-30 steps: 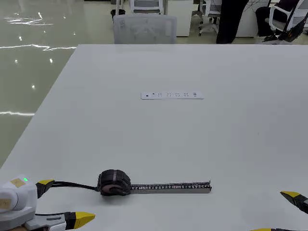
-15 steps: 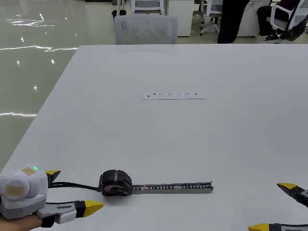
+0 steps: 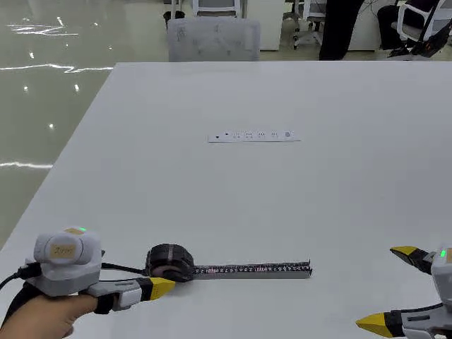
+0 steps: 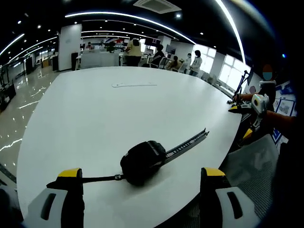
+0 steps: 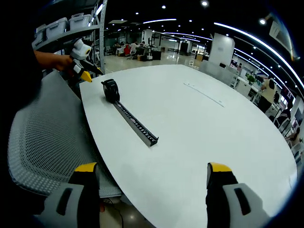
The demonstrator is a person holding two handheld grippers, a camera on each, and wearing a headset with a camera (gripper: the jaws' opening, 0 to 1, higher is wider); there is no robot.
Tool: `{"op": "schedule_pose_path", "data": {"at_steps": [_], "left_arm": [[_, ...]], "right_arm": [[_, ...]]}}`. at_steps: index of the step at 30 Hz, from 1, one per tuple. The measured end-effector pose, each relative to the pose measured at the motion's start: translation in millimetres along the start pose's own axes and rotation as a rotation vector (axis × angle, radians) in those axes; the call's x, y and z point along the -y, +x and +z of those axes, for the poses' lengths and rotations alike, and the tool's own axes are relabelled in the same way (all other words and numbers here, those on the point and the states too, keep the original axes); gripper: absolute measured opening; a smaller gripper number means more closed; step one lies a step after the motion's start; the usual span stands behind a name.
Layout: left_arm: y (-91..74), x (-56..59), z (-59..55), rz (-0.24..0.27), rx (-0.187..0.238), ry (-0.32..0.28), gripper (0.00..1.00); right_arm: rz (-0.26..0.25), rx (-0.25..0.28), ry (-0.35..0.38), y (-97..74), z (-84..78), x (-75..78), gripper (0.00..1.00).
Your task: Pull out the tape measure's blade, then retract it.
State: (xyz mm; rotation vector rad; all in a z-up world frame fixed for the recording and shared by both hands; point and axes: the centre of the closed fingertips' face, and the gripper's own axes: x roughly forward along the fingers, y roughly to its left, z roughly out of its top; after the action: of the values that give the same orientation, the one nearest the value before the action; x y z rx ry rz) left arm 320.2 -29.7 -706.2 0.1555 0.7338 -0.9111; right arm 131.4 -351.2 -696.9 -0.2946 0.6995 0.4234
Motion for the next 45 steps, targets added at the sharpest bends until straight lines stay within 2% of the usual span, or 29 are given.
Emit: {"op": "schedule_pose_path", "data": {"at_steps": [2, 6, 8, 13, 16, 19, 20, 22, 29, 32, 34, 36, 38, 40, 42, 44, 45], "left_arm": [[5.3, 4.1, 2.2, 0.006, 0.000, 0.016, 0.99], [15.1, 5.1, 0.5, 0.038, -0.016, 0.021, 0.99], [18.7, 4.4, -7.6, 0.067, -0.054, 0.042, 0.99], [25.6, 11.7, -13.5, 0.064, -0.071, 0.011, 0.99], [29.9, 12.5, -10.8, 0.081, -0.062, 0.008, 1.00], [34.4, 10.2, -3.3, 0.113, -0.030, 0.008, 1.00], [36.6, 9.7, 1.2, 0.120, -0.007, 0.002, 1.00], [40.2, 12.4, 6.6, 0.115, 0.021, -0.012, 0.99], [50.9, 11.3, 9.6, 0.172, 0.049, -0.054, 1.00], [58.1, 17.6, 10.4, 0.187, 0.056, 0.031, 1.00], [58.9, 21.9, 9.8, 0.180, 0.059, 0.044, 1.00], [57.4, 20.8, 10.5, 0.188, 0.080, 0.052, 1.00], [58.1, 20.3, 5.9, 0.190, 0.059, 0.043, 1.00], [58.4, 21.0, 7.4, 0.194, 0.063, 0.057, 1.00], [59.5, 18.3, 8.2, 0.208, 0.063, 0.058, 1.00], [59.5, 13.4, 9.7, 0.229, 0.060, 0.111, 1.00], [60.3, 12.0, 10.4, 0.230, 0.066, 0.108, 1.00]], "right_arm": [[0.016, -0.007, -0.016, 2.8, 3.3, -0.5, 0.94], [0.049, -0.022, -0.064, 8.1, 9.6, -1.9, 0.93], [0.064, -0.052, -0.099, 12.0, 8.5, -0.6, 0.93], [0.115, -0.079, -0.141, 19.2, 13.9, -2.4, 0.93], [0.140, -0.098, -0.162, 24.5, 15.2, -1.4, 0.93], [0.167, -0.120, -0.199, 29.6, 17.3, -2.6, 0.92], [0.180, -0.128, -0.210, 31.5, 18.8, -3.5, 0.92], [0.199, -0.138, -0.238, 34.2, 22.1, -3.9, 0.92], [0.248, -0.168, -0.314, 45.7, 30.0, 0.9, 0.91], [0.278, -0.190, -0.326, 54.5, 31.3, 0.6, 0.86], [0.295, -0.200, -0.336, 59.3, 31.8, -1.4, 0.84], [0.320, -0.220, -0.356, 65.4, 30.2, -4.1, 0.82], [0.341, -0.234, -0.373, 71.8, 28.8, -6.3, 0.79], [0.363, -0.250, -0.378, 80.0, 26.9, -8.2, 0.77], [0.385, -0.257, -0.396, 87.5, 26.7, -10.0, 0.75], [0.404, -0.256, -0.409, 93.2, 26.7, -11.5, 0.70], [0.421, -0.263, -0.405, 97.5, 26.2, -12.8, 0.68]]}}
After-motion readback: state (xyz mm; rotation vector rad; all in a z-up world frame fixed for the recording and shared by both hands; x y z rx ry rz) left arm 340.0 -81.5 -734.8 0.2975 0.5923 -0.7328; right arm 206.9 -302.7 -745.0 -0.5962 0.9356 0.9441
